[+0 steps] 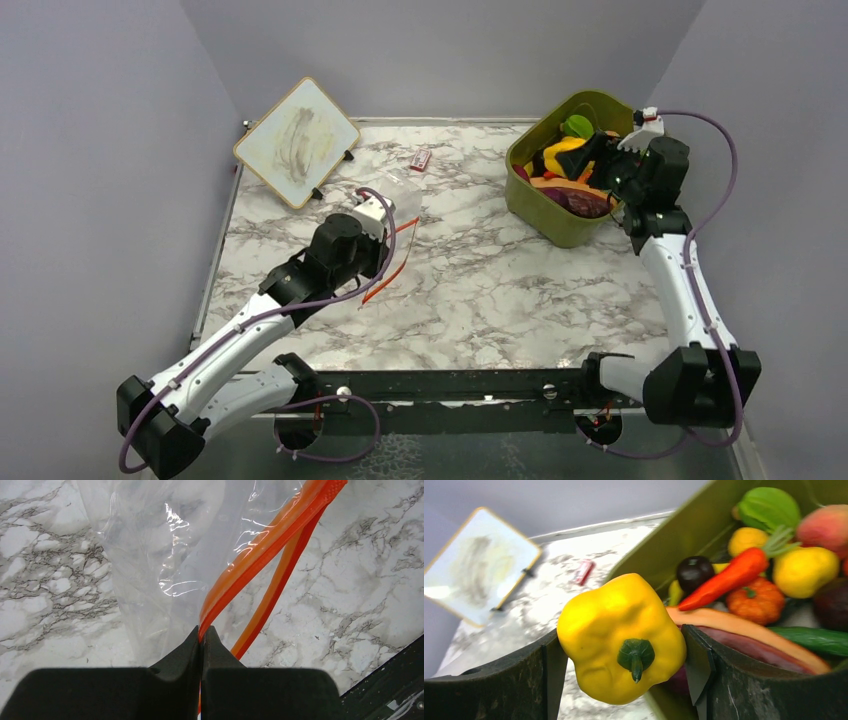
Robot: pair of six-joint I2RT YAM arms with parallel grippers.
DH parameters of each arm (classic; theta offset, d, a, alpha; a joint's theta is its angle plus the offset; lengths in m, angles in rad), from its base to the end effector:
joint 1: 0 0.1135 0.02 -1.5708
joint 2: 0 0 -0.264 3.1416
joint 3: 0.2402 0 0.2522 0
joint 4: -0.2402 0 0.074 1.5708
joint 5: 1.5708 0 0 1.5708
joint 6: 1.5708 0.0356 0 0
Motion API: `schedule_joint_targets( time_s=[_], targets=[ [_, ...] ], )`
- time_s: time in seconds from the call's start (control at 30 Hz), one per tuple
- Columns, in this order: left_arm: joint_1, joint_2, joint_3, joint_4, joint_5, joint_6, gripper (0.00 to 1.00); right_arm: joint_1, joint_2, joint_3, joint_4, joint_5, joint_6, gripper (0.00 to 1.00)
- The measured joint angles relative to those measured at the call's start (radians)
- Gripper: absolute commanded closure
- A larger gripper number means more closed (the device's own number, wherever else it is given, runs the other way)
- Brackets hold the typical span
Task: Place the food in the zip-top bag and seal the zipper
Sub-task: Pick up the fake vegetable from the bin, then place the fake vegetable in the zipper food storage bag.
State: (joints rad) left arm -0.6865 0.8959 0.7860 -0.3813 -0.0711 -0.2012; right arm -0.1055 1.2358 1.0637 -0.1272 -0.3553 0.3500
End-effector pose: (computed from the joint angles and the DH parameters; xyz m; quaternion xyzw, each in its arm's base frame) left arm 0.1576 -0.1259 0.3007 0.1883 0.8365 -0.1930 0.4770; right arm 0.2871 -0.0180 0.3483 0.0766 0.7952 0.2124 0.5627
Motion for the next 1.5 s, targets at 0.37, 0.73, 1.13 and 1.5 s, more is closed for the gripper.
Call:
schedule_joint_targets(
  time_s=[0.37, 0.73, 1.13, 1.5],
  targets=[
    [0.0, 0.064, 0.011, 0.024, 0.019, -0.089, 1.0, 0.062, -0.35, -0.149, -0.056, -0.183, 0.076, 0.53],
    [0.0, 0.128, 0.053, 0.06, 0.056, -0.151, 1.0, 0.121, -0.395, -0.23, -0.07, -0.288, 0.146, 0.54],
    [0.0, 0.169, 0.089, 0.069, 0.091, -0.2, 1.0, 0.358, -0.389, -0.29, -0.044, -0.288, 0.217, 0.55],
    [0.0, 0.195, 0.112, 0.073, 0.111, -0.232, 1.0, 0.716, -0.262, -0.298, 0.062, -0.154, 0.281, 0.57]
  ],
)
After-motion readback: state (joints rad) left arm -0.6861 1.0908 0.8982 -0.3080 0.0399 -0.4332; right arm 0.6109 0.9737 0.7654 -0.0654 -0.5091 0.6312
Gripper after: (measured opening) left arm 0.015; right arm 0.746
